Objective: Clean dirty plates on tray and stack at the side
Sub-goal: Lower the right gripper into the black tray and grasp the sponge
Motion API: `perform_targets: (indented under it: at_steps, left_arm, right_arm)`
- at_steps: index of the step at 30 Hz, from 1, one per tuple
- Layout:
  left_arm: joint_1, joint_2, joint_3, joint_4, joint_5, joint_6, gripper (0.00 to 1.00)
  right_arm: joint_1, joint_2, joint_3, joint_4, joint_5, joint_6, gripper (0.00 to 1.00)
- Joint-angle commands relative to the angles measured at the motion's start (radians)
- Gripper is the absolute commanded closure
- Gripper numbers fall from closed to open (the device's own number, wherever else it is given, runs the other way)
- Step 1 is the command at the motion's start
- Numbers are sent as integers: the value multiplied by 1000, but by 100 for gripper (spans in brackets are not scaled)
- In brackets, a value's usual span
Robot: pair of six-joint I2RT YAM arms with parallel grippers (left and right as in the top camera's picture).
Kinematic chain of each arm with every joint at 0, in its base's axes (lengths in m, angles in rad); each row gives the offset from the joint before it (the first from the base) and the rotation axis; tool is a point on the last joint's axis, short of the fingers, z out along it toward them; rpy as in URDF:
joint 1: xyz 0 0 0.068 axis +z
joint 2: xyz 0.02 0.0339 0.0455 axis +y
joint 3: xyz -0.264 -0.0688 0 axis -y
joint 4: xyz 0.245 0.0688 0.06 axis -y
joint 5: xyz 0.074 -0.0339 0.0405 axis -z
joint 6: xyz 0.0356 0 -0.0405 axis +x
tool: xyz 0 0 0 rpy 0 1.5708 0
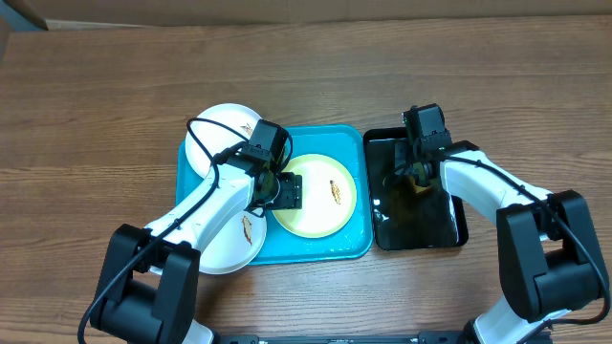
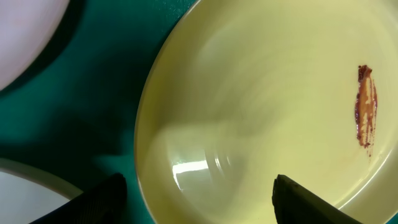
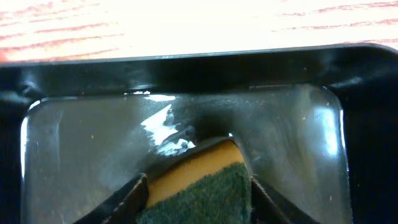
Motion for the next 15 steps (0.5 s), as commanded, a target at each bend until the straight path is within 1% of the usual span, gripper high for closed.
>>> perform_targets:
  at_steps: [1, 5, 7, 9, 10, 11, 12, 13, 14, 15]
  left_arm:
    - [4, 13, 23, 5, 6, -8, 24]
    - [4, 13, 23, 7, 6, -7, 24]
    - [4, 13, 23, 10, 6, -7, 23]
    - [4, 13, 23, 13, 6, -8, 23]
    - [4, 13, 23, 13, 6, -7, 23]
    - [4, 13, 23, 13, 6, -7, 22]
    - [4, 13, 23, 12, 6, -8, 22]
    - [4, 13, 23, 12, 6, -7, 22]
    - [4, 13, 23, 12, 6, -7, 22]
    - [4, 13, 23, 11, 6, -7, 22]
  right_arm:
    - [-12, 2, 11, 10, 15, 84, 64]
    - [-15, 2, 11, 12, 14, 155, 80]
    - [-15, 2, 12, 19, 14, 156, 86]
    - [-15, 2, 14, 22, 14, 156, 87]
    - [-15, 2, 16, 25, 14, 156, 83]
    - [-15, 2, 20, 24, 14, 156, 70]
    - [-15, 2, 28, 16, 14, 156, 49]
    - [-15, 0, 38, 5, 14, 155, 41]
    - [-15, -4, 50, -14, 14, 155, 36]
    - [-15, -6, 61, -32, 14, 155, 34]
